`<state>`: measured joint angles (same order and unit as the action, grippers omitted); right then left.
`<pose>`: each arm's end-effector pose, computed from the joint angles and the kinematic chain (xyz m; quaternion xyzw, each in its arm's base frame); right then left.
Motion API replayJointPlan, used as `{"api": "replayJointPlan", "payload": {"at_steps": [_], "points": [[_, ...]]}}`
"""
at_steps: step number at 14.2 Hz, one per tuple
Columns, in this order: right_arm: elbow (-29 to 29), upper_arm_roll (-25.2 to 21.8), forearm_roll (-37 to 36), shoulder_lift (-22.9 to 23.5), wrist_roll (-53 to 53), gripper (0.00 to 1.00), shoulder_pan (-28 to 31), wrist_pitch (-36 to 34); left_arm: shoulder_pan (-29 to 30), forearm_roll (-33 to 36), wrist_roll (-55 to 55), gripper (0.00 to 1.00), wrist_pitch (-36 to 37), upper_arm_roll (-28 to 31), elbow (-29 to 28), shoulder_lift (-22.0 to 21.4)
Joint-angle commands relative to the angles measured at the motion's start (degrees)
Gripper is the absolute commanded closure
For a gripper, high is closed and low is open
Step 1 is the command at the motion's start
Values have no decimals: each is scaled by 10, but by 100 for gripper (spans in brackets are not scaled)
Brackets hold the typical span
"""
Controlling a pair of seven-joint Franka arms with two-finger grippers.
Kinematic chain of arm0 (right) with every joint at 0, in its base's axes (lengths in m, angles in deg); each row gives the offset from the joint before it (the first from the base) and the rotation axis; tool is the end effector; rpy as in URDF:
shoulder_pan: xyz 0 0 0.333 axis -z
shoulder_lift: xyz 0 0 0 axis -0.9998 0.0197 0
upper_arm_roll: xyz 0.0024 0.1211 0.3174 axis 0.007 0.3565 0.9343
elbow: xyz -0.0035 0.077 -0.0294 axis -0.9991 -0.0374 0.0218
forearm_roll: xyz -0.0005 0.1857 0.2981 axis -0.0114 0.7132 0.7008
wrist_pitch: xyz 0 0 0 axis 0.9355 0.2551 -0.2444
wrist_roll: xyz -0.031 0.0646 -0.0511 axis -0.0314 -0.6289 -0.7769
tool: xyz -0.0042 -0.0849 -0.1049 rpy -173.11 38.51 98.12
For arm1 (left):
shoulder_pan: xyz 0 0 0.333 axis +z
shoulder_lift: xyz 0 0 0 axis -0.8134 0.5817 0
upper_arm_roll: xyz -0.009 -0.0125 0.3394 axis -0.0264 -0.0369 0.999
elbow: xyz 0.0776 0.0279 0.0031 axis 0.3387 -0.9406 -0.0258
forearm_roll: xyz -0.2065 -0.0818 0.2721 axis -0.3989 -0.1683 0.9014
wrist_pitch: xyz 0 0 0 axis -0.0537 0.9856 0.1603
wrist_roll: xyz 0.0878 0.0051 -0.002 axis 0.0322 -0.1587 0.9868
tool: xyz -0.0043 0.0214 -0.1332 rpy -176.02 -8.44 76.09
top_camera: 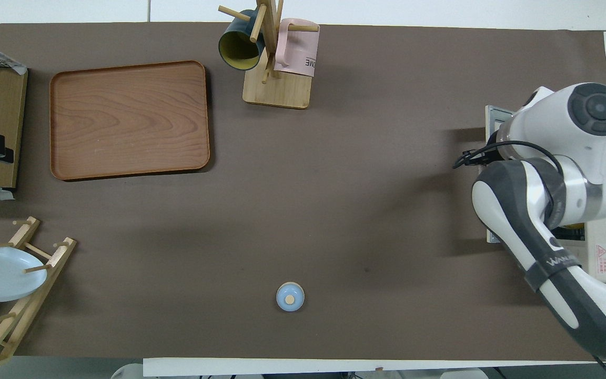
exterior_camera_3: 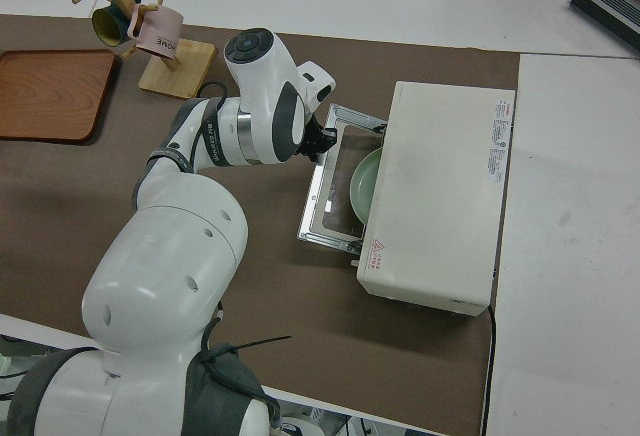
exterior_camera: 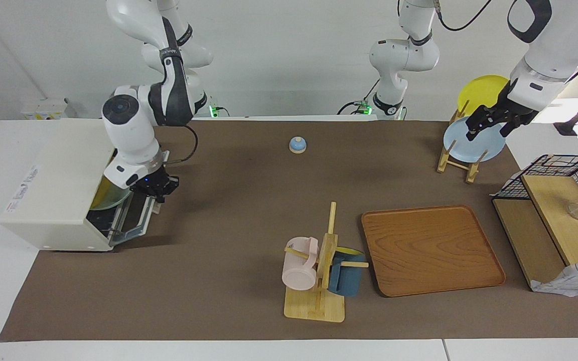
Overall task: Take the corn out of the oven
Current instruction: 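Grasp the oven door handle with the right gripper and pull it open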
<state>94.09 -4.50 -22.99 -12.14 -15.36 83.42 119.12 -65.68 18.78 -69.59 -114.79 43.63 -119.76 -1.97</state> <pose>0.5379 0.0374 0.3770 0.9967 0.0730 -0.0112 0.0345 0.4814 -0.0147 0.6116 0.9997 0.0109 -0.0207 0.0011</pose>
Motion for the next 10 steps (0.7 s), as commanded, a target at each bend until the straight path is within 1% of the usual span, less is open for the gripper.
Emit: {"api": "replayJointPlan", "payload": {"at_steps": [1, 2, 3, 4, 5, 6, 7, 8, 9, 10], "points": [[-5, -6, 5, 29, -3, 100, 14, 35, 4, 5, -6, 0, 13, -1, 10, 1], [-7, -5, 22, 37, -2, 100, 13, 41, 4, 5, -6, 0, 13, -1, 10, 1], [-10, -4, 39, 48, 6, 100, 4, 44, 4, 5, -6, 0, 13, -1, 10, 1], [-13, -4, 50, 49, 21, 100, -10, 48, 4, 5, -6, 0, 13, -1, 10, 1], [-30, -5, 60, 51, 42, 98, -26, 41, 4, 5, -6, 0, 13, -1, 10, 1], [-41, -4, 62, 53, 60, 87, -38, 34, 4, 5, -6, 0, 14, -1, 10, 1], [-52, -5, 63, 50, 78, 72, -43, 16, 4, 5, -6, 0, 13, -1, 10, 1], [-63, -5, 62, 42, 90, 58, -39, -14, 4, 5, -6, 0, 13, -1, 10, 1], [-64, -7, 63, 24, 96, 47, -33, -41, 4, 5, -6, 0, 13, -1, 10, 1], [-62, -8, 63, 9, 97, 46, -20, -67, 4, 5, -6, 0, 13, -1, 10, 1]]}}
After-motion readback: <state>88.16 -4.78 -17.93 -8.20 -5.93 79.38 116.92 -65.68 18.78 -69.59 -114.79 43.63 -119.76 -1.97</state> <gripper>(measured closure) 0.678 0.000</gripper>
